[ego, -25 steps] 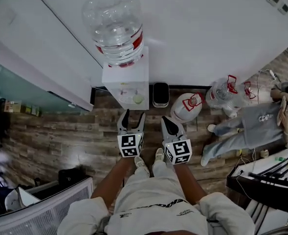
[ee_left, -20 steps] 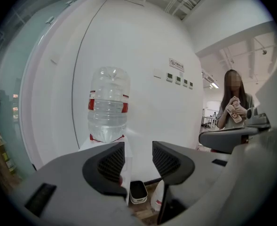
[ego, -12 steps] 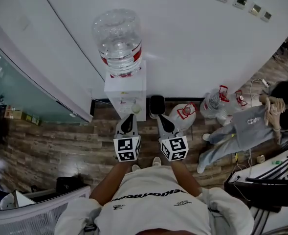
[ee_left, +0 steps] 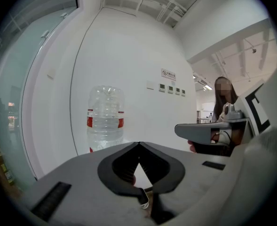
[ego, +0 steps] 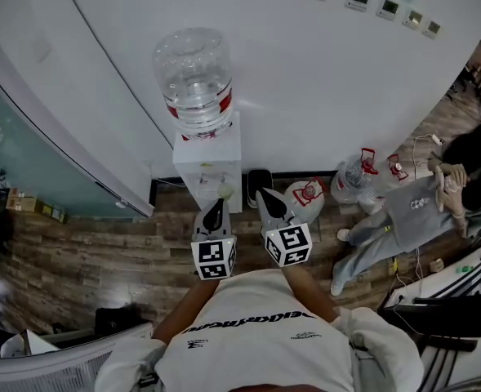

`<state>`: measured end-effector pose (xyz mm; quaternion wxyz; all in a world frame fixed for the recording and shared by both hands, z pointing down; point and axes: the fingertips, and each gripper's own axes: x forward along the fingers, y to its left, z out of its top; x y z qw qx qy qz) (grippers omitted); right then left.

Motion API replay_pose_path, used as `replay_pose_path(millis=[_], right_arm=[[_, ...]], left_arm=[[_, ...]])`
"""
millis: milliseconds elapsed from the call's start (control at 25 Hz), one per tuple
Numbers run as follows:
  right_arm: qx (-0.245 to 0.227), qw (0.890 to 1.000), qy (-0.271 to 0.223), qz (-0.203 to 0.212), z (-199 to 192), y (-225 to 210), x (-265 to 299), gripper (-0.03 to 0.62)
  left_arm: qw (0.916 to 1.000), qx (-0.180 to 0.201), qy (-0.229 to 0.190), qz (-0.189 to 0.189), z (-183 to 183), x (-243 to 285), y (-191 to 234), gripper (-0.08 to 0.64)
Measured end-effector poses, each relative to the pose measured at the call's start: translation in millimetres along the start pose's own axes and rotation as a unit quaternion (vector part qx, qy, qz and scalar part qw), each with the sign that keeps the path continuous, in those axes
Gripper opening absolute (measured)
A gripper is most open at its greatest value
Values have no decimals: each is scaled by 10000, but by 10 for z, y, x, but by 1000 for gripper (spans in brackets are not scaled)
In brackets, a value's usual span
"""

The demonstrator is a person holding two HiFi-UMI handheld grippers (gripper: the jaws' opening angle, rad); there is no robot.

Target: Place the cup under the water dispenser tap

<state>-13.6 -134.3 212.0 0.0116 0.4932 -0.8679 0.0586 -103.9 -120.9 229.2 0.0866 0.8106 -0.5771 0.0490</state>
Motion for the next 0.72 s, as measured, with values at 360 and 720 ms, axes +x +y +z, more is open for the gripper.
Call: replay_pose_path(millis=[360, 720], right_arm=[[-28, 9997, -175, -181, 34, -147, -164, -2], [-73, 9997, -174, -133, 33, -110, -242, -2]], left_arm=[[9999, 36, -160, 33, 27, -38, -100, -3], [9999, -62, -127, 5, -4, -66, -182, -3]])
